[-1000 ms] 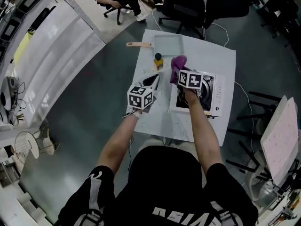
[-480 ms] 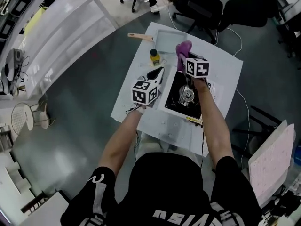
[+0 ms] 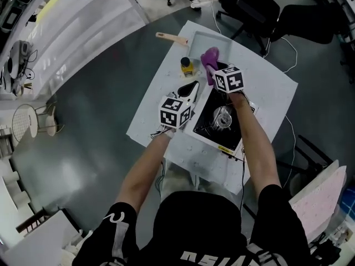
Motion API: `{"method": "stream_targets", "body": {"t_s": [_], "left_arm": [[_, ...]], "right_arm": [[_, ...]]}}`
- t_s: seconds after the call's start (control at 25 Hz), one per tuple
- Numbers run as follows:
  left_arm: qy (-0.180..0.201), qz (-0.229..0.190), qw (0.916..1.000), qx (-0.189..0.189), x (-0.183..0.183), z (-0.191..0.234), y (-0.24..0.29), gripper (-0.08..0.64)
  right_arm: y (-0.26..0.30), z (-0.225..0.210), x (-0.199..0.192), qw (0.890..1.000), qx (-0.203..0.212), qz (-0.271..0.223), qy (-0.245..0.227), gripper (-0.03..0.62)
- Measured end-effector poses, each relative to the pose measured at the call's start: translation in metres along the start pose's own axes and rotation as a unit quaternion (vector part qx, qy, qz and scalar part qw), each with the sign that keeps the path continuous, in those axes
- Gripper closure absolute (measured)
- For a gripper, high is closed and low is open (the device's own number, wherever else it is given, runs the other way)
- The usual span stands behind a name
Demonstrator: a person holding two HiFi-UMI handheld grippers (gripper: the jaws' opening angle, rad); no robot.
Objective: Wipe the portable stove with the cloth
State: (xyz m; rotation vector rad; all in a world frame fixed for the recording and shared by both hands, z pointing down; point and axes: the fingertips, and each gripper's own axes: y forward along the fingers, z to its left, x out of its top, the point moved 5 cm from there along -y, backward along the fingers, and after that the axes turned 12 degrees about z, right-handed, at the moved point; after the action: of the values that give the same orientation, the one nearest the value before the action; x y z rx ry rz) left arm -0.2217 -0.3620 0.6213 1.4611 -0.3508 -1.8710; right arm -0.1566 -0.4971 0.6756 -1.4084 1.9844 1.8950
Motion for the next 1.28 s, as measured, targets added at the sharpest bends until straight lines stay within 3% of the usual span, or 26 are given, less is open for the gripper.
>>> {"method": "stream_targets", "body": {"t_s": [0.16, 0.48, 1.28], "left_arm": [[-0.007, 0.004, 1.0, 0.0, -0.005, 0.004, 0.003, 0.551], [-0.003, 0.005, 1.0, -0.007, 0.0, -0.008, 0.013, 0.551], [0.033, 0.011, 0.9985, -0.042, 0.01, -0.098, 0.049, 0.551]], "right_arm": [[0.007, 0.004, -0.009, 1.0, 0.006, 0.02, -0.02, 0.494], [-0.003, -0.01, -0.031, 1.0, 0.007, 0.029, -0.002, 0.494], [-0.079, -0.067, -0.099, 0.999, -0.02, 0.022, 0.03, 0.494]]}}
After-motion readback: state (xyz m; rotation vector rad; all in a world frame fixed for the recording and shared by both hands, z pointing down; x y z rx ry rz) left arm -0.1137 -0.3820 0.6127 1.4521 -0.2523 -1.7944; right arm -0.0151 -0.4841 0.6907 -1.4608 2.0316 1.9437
